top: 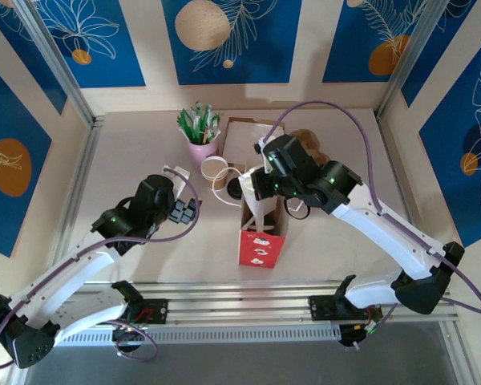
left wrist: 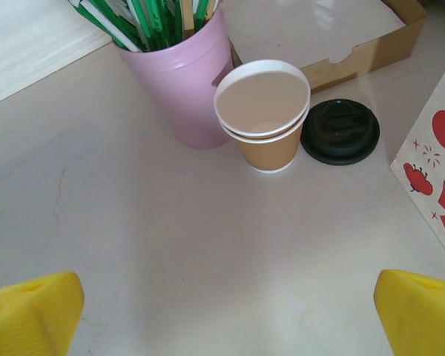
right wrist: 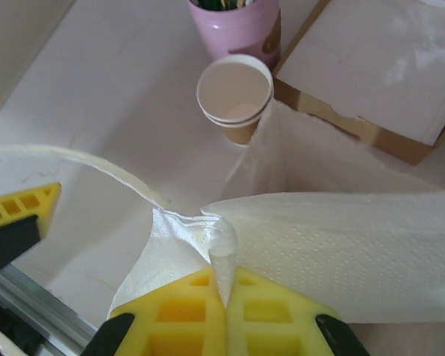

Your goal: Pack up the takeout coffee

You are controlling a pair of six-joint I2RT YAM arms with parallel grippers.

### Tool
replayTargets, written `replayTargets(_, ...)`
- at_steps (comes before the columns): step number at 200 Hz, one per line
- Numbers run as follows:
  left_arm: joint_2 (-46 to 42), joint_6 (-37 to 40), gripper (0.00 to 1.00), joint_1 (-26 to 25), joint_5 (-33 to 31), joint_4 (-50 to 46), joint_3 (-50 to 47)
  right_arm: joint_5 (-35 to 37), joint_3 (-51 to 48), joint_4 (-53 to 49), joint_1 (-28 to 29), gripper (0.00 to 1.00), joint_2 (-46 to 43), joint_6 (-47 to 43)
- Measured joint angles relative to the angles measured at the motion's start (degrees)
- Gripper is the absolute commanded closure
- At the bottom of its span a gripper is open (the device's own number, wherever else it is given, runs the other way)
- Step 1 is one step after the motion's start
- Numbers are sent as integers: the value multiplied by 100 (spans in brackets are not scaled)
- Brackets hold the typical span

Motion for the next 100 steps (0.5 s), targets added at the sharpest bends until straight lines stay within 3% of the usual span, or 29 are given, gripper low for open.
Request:
replayTargets(60,4,0,0,17,66,0,0,-131,-859,-57,-122,100,293,295)
replayTargets(67,4,0,0,20,76,0,0,-131,-859,-59,-120,95,345,315)
replayTargets(77,4,0,0,24,90,0,0,-131,-844,-72,-103,80,352,352)
replayTargets(100,4,0,0,26,103,0,0,-170,-610,-186,-48,65,326,354)
